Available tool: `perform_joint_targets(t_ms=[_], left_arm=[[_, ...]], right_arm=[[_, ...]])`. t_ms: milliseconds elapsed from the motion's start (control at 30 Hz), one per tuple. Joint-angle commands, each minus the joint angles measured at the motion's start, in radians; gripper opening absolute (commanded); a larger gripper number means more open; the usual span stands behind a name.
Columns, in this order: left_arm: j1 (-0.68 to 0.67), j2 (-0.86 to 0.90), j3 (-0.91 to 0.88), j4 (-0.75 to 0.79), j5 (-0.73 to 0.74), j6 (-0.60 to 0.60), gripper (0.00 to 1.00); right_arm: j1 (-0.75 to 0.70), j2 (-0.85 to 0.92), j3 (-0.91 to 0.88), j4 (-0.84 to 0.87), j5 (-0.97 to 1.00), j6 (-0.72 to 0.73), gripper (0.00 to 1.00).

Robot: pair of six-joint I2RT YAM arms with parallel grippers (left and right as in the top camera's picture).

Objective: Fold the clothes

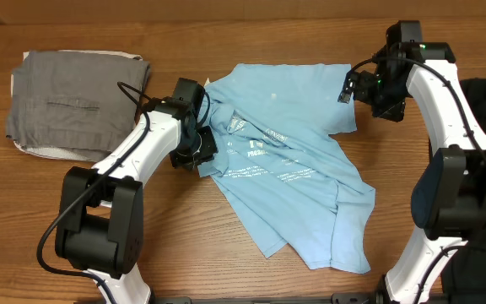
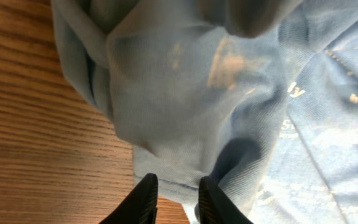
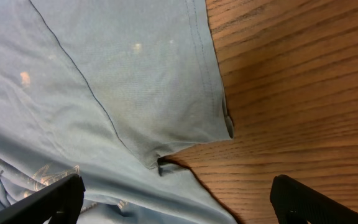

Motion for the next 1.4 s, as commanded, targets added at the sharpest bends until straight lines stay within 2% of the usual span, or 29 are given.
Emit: perform_joint_targets(t_ms=[0, 300, 667, 800, 1367], left_arm=[[-0.003, 0.000, 0.014, -0.010, -0.014, 0.014, 0.27], [-0.003, 0.000, 0.002, -0.116, -0.074, 0.014, 0.31], [-0.009, 0.002, -0.096, 0.037, -0.074, 0.009, 0.37], [-0.009, 0.002, -0.098, 0.043, -0.067, 0.009, 0.44], [-0.073, 0.002, -0.104, 0.080, -0.097, 0.002, 0.43]], right_arm=[[-0.003, -0.026, 0.017, 0.003, -0.006, 0.000, 1.00], [-0.003, -0.026, 0.017, 0.003, -0.006, 0.000, 1.00], [-0.003, -0.026, 0.017, 0.004, -0.006, 0.000, 1.00], [-0.003, -0.026, 0.017, 0.004, -0.006, 0.000, 1.00], [-0.003, -0.026, 0.017, 0.004, -0.006, 0.000, 1.00]])
